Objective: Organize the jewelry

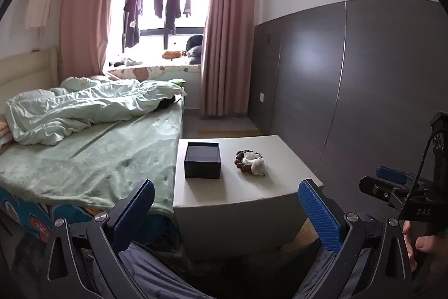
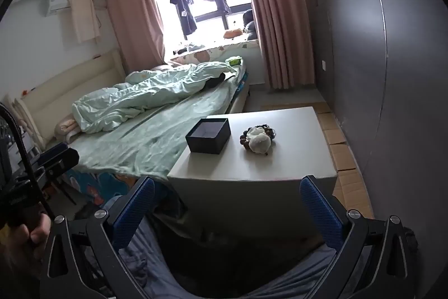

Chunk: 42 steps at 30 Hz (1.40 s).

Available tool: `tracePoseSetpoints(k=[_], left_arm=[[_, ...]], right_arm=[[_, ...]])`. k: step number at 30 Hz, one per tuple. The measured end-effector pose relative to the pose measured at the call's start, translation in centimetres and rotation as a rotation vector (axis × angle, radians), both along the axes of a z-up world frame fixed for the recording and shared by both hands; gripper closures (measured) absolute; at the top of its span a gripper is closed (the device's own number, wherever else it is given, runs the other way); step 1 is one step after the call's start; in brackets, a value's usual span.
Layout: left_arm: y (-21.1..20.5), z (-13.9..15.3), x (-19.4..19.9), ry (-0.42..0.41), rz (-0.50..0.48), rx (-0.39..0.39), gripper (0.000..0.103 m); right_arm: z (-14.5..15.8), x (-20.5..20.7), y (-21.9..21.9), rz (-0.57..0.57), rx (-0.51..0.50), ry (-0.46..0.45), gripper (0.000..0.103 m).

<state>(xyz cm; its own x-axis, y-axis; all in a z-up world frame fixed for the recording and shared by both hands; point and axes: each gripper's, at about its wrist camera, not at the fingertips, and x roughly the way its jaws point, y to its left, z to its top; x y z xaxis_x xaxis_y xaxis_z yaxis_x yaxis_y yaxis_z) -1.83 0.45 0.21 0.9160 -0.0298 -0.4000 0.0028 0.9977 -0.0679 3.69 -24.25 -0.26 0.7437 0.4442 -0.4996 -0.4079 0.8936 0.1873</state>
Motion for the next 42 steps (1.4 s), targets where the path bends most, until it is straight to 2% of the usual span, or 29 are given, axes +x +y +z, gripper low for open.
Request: tracePoseSetpoints(k=[18,42], left_arm=[[0.3,0.1,-0.4,-0.009,0.005,-0.024,0.0],[0.9,-0.1,-0.8,-0.01,0.004,-0.042,0.0]], right_arm=[[-0.2,0.1,1.2,0.038,-0.009,-0.011,0.0],[-0.7,0.1,1.9,0.02,0.009,-0.005,0.0]])
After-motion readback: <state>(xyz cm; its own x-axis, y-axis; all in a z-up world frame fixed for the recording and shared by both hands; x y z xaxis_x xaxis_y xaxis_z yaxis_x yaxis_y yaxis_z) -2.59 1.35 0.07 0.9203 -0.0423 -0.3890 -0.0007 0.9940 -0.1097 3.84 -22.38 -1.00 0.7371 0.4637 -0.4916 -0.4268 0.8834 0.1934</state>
